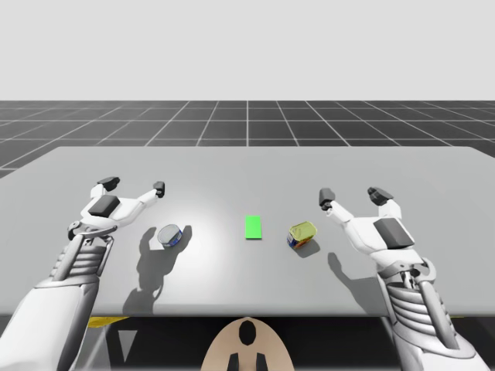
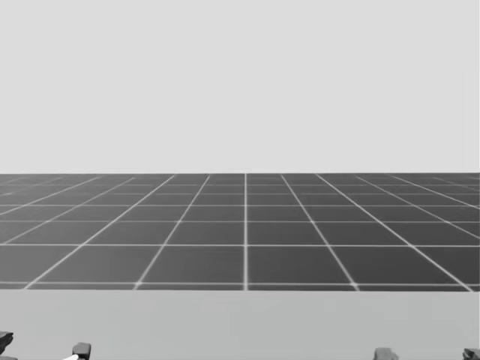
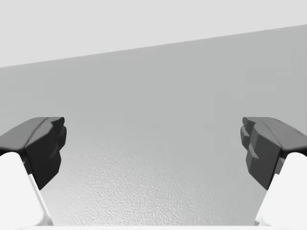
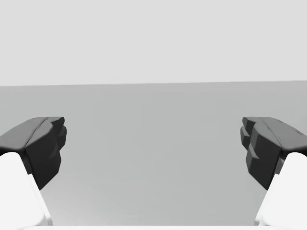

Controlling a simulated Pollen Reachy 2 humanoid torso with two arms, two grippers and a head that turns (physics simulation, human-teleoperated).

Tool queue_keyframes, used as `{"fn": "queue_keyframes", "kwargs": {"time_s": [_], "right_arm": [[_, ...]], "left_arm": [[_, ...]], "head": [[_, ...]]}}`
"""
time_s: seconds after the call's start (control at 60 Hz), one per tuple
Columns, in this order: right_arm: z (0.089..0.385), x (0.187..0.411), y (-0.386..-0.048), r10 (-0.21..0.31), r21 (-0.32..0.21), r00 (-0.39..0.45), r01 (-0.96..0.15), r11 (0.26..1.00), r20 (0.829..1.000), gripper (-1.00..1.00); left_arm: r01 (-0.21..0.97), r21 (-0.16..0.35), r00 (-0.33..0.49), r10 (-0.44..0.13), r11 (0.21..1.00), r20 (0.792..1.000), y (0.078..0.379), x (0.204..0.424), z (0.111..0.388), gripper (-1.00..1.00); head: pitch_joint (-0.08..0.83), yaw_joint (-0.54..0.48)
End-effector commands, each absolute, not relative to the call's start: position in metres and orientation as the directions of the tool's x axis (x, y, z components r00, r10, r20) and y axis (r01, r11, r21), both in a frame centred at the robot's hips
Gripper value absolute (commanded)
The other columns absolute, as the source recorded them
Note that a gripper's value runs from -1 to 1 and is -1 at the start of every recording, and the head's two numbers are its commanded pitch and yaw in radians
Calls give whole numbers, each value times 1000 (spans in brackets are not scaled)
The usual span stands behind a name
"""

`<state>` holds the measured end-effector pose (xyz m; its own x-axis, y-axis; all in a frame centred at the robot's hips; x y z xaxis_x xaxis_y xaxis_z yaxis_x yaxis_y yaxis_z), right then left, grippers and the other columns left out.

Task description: Look at the card. If it is red, pick the object on the left. If it is green, pick the object on the right.

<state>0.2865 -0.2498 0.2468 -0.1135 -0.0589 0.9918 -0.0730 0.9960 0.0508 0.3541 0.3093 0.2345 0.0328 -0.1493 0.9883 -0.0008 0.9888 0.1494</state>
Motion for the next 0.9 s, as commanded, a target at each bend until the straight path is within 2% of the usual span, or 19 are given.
{"fn": "queue_keyframes", "kwargs": {"time_s": [0.017,0.1,0.25,0.717,0.9], "right_arm": [[247,285,-249,-69,68,-150,-11,998,986,-1000],[250,285,-249,-70,68,-165,-17,998,984,-1000],[250,286,-250,-64,62,-139,-17,998,988,-1000],[246,288,-249,-50,48,-121,-20,999,991,-1000],[246,289,-249,-43,40,-122,-23,999,992,-1000]], "left_arm": [[-1,150,32,-150,989,988,309,354,235,-1000],[-1,148,30,-148,989,989,309,353,235,-1000],[-2,146,29,-146,989,989,310,353,236,-1000],[9,150,7,-150,989,989,310,351,240,-1000],[12,152,0,-152,988,988,309,349,241,-1000]], "head": [[-6,18],[-2,19],[49,20],[450,16],[568,18]]}}
